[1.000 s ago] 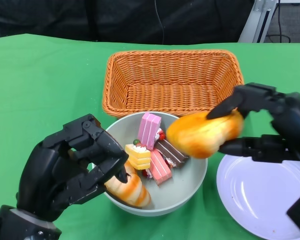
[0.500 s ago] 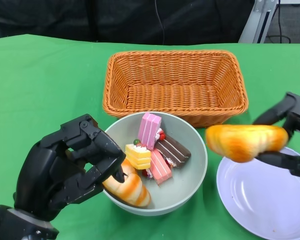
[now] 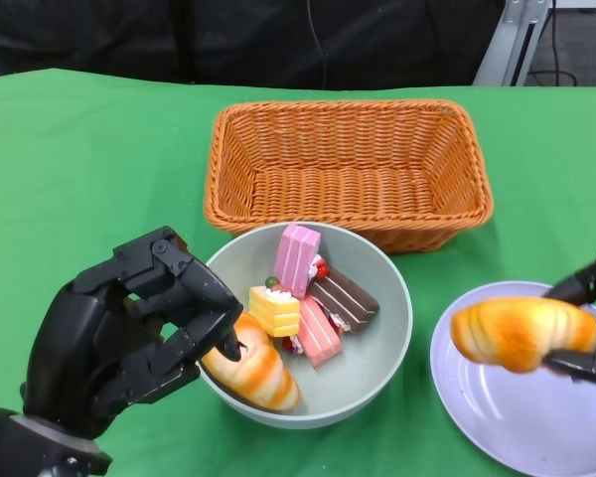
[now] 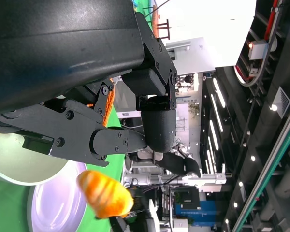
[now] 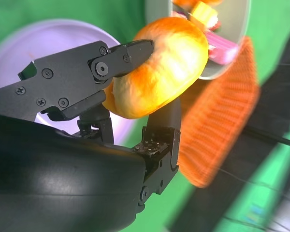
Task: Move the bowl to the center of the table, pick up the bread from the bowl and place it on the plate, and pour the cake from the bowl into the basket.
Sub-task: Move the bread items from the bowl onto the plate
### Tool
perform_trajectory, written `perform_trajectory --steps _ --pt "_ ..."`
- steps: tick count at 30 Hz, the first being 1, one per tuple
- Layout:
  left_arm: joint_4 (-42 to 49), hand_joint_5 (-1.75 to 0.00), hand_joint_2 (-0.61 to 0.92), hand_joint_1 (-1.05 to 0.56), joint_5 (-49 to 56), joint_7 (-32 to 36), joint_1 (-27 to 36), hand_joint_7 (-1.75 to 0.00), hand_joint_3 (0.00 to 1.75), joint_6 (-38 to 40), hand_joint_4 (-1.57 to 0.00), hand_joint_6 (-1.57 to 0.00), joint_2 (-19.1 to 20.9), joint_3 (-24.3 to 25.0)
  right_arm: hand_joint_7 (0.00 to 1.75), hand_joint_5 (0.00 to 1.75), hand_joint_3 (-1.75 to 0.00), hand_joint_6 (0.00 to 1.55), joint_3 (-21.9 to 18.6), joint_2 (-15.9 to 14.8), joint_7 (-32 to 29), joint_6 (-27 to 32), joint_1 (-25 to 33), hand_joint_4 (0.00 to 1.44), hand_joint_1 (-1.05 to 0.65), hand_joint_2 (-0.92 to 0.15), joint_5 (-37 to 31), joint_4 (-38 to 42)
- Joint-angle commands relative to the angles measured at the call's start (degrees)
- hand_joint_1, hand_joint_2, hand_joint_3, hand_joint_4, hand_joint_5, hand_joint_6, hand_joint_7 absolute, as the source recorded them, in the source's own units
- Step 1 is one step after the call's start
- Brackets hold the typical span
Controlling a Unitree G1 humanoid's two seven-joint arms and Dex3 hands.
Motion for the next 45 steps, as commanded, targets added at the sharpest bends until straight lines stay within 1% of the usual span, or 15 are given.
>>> perform_trajectory --steps 1,4,6,10,20,24,28,34,37,38,39,41,42,44,45 --pt "0.0 -1.62 0.92 -0.23 -0.7 -0.4 -0.2 -1.25 0.32 0.0 -0.74 -0.73 0.8 0.3 1.46 1.74 -0.33 0.39 -0.9 -2.2 0.7 8.1 -1.4 0.39 0.01 -0.92 1.7 -1.0" --pt "0.1 -1.62 0.92 -0.21 -0.4 -0.4 -0.2 -1.25 0.34 -0.3 -0.75 -0.74 0.8 0.3 1.45 1.75 -0.38 0.37 -1.3 -2.8 0.9 14.8 -2.4 0.36 -0.01 -0.92 3.3 -1.2" --pt "0.2 -1.61 0.92 -0.21 -0.7 -0.7 -0.3 -1.25 0.34 -0.3 -0.75 -0.74 1.0 0.3 1.46 1.75 -0.43 0.36 -1.2 -3.4 1.6 17.1 -3.1 0.36 0.0 -0.92 3.8 -0.7" --pt "0.2 -1.61 0.92 -0.22 -0.8 -0.6 -0.2 -1.24 0.33 -0.1 -0.75 -0.74 1.0 0.4 1.48 1.75 -0.42 0.35 -0.2 -4.1 0.6 23.9 -5.2 0.37 -0.01 -0.92 3.6 -0.1" --pt "0.6 -1.6 0.92 -0.23 0.0 -1.0 -0.1 -1.24 0.31 -1.2 -0.75 -0.75 1.0 0.4 1.51 1.75 -0.45 0.3 2.3 -5.6 -0.3 33.7 -9.4 0.33 -0.02 -0.92 2.7 2.4" --pt "0.6 -1.6 0.92 -0.22 0.2 -1.0 0.0 -1.24 0.31 -1.4 -0.75 -0.75 0.9 0.3 1.5 1.75 -0.46 0.28 3.0 -5.8 -0.6 35.5 -10.5 0.31 -0.01 -0.92 2.5 3.1" --pt "0.6 -1.6 0.92 -0.21 0.9 -0.7 0.0 -1.24 0.32 -2.1 -0.76 -0.76 0.7 0.2 1.49 1.73 -0.42 0.26 5.9 -7.0 -0.8 37.7 -12.1 0.3 -0.04 -0.92 1.0 4.4" --pt "0.5 -1.6 0.92 -0.19 1.0 -0.6 0.1 -1.24 0.33 -2.4 -0.76 -0.76 0.6 0.2 1.49 1.73 -0.41 0.24 8.0 -6.8 -1.5 36.5 -12.9 0.28 -0.04 -0.92 -0.6 5.9" --pt "0.4 -1.6 0.92 -0.19 0.9 -0.6 0.1 -1.23 0.34 -2.4 -0.75 -0.76 0.6 0.2 1.37 1.71 -0.33 0.3 9.7 -6.8 -2.7 34.6 -12.5 0.31 -0.05 -0.92 -2.5 5.7" --pt "0.3 -1.6 0.92 -0.19 0.9 -0.6 0.1 -1.23 0.34 -2.4 -0.75 -0.76 0.6 0.2 1.36 1.7 -0.33 0.31 11.1 -7.6 -3.0 31.7 -11.8 0.31 -0.05 -0.92 -4.2 5.5" --pt "0.3 -1.6 0.92 -0.19 1.0 -0.5 0.2 -1.23 0.34 -2.3 -0.76 -0.76 0.7 0.2 1.17 1.6 -0.3 0.39 12.2 -8.2 -3.1 29.5 -11.3 0.34 -0.09 -0.92 -5.5 5.4" --pt "0.2 -1.6 0.92 -0.2 1.0 -0.4 0.2 -1.23 0.33 -2.3 -0.76 -0.76 0.6 0.2 1.05 1.53 -0.28 0.44 13.2 -8.2 -3.9 25.5 -10.2 0.36 -0.11 -0.92 -7.8 5.4" --pt "0.2 -1.6 0.92 -0.2 1.0 -0.4 0.2 -1.23 0.33 -2.3 -0.76 -0.76 0.6 0.2 0.82 1.29 -0.26 0.51 13.3 -7.8 -4.6 23.6 -9.7 0.41 -0.16 -0.92 -8.8 5.4" --pt "0.3 -1.6 0.92 -0.19 1.1 -0.4 0.2 -1.23 0.33 -2.5 -0.76 -0.76 0.6 0.2 0.51 1.04 -0.23 0.62 13.4 -7.3 -5.6 19.1 -8.5 0.49 -0.19 -0.92 -10.5 5.5" --pt "0.3 -1.6 0.92 -0.19 1.0 -0.5 0.3 -1.23 0.33 -2.5 -0.76 -0.76 0.6 0.2 0.41 0.93 -0.22 0.65 13.5 -7.2 -5.7 17.2 -8.0 0.5 -0.2 -0.92 -11.1 5.7"
